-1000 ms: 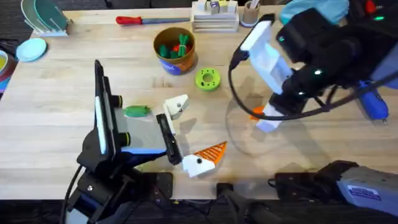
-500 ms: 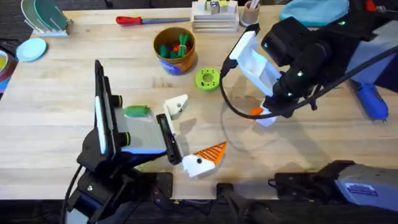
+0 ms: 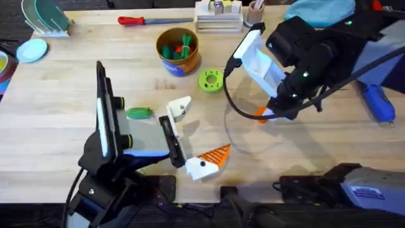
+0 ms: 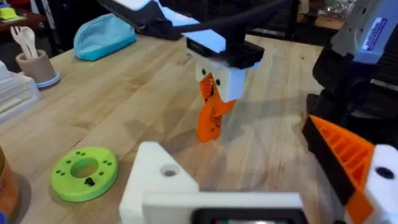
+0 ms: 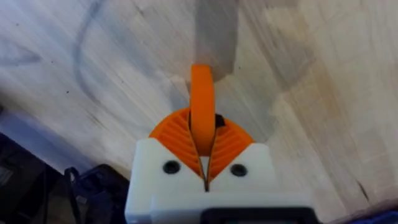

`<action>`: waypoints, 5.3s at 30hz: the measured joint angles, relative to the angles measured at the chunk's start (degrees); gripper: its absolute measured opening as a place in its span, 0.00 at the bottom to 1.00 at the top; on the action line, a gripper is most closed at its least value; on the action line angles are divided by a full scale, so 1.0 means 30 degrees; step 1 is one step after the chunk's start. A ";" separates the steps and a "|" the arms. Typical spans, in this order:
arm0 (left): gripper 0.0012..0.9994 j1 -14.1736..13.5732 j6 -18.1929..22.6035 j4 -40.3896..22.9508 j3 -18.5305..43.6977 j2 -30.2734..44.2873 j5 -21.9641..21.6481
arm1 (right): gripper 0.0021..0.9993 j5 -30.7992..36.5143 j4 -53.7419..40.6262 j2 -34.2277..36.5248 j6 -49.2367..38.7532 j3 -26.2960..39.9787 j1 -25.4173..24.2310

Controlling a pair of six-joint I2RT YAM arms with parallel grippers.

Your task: Pick up the gripper from the table and insert it into the empty holder that is missing its gripper. Then pick up a screw, insert it into the mounting hole, and use the screwdriver to tighten it. Finally, clean up the table by picking up the vegetable and placing it into the bucket.

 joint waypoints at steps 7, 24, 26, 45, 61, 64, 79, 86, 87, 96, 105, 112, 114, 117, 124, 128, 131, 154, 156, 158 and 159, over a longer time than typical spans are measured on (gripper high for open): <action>0.99 0.0000 -0.0004 0.0000 0.0000 0.0004 0.0000 | 0.01 -0.1078 -0.0654 -0.0820 0.2090 0.0866 0.0000; 0.99 0.0000 -0.0004 0.0000 0.0000 0.0001 0.0000 | 0.01 -1.6991 0.8943 -0.2157 1.1324 -0.0682 -0.0634; 0.99 0.0000 -0.0018 0.0000 0.0000 0.0003 -0.0025 | 0.01 -1.7992 0.9918 -0.2157 1.2213 -0.1653 -0.0634; 0.99 0.0089 -0.0142 -0.0007 0.0000 0.0000 -0.0009 | 0.01 -2.1850 1.1193 -0.2157 1.5491 -0.3297 -0.0852; 0.99 0.0342 -0.0499 0.0015 0.0000 0.0007 -0.1220 | 0.01 -2.3669 1.5273 0.0889 2.0170 -0.3311 -0.0976; 0.99 0.0342 -0.0492 0.0022 0.0000 0.0007 -0.1435 | 0.01 -2.3678 1.5831 0.0903 2.0892 -0.3311 -0.0925; 0.99 0.0618 -0.1037 0.0007 0.0000 0.0201 -0.2481 | 0.01 -2.3256 1.8341 0.2525 2.2207 -0.3305 -0.0087; 0.99 0.0357 -0.1487 -0.0044 0.0015 0.0255 -0.1519 | 0.01 -2.4029 2.0521 0.4092 2.2954 -0.3173 0.0481; 0.99 0.0357 -0.1510 -0.0044 0.0015 0.0255 -0.1553 | 0.01 -2.4091 2.0719 0.4161 2.3087 -0.3173 0.0481; 0.99 0.0421 -0.1505 -0.0029 0.0015 0.0255 -0.1733 | 0.00 -2.4051 2.1463 0.4255 2.3573 -0.3173 0.0576; 0.99 0.0423 -0.1290 0.0007 0.0015 0.0248 -0.1723 | 0.32 -2.3813 2.1859 0.4262 2.3500 -0.3187 0.0576; 0.99 0.0364 -0.0921 0.0015 0.0015 0.0219 -0.1624 | 0.44 -2.3715 2.2220 0.4503 2.3427 -0.3202 0.0707; 0.99 0.0364 -0.0878 0.0015 0.0015 0.0219 -0.1615 | 0.47 -2.3722 2.2213 0.4503 2.3427 -0.3202 0.0692; 0.99 0.0350 -0.0744 0.0015 0.0015 0.0219 -0.1542 | 0.51 -2.3837 2.2191 0.4495 2.3427 -0.3238 0.0592; 0.99 0.0277 -0.0540 0.0018 0.0015 0.0160 -0.1188 | 0.54 -2.3849 2.2169 0.3728 2.3423 -0.3362 0.0372; 0.99 0.0192 -0.0472 0.0015 0.0015 0.0109 -0.0930 | 0.55 -2.3853 2.2196 0.3534 2.3427 -0.3362 0.0364; 0.99 0.0189 -0.0463 0.0015 0.0015 0.0109 -0.0852 | 0.57 -2.3846 2.2199 0.3536 2.3426 -0.3362 0.0364; 0.99 0.0189 -0.0412 0.0007 0.0015 0.0109 -0.0692 | 0.91 -1.5234 1.8967 0.3536 2.0027 -0.0897 -0.2779; 0.99 0.0189 -0.0412 0.0007 0.0015 0.0109 -0.0657 | 0.91 -1.3890 1.7121 0.3541 1.8868 -0.0092 -0.2646; 0.99 0.0189 -0.0412 0.0007 0.0015 0.0109 -0.0641 | 0.91 -1.2144 1.5517 0.3537 1.7703 0.0599 -0.2402; 0.99 0.0189 -0.0412 0.0007 0.0015 0.0109 -0.0634 | 0.91 -1.1093 1.4933 0.3534 1.7170 0.0846 -0.2204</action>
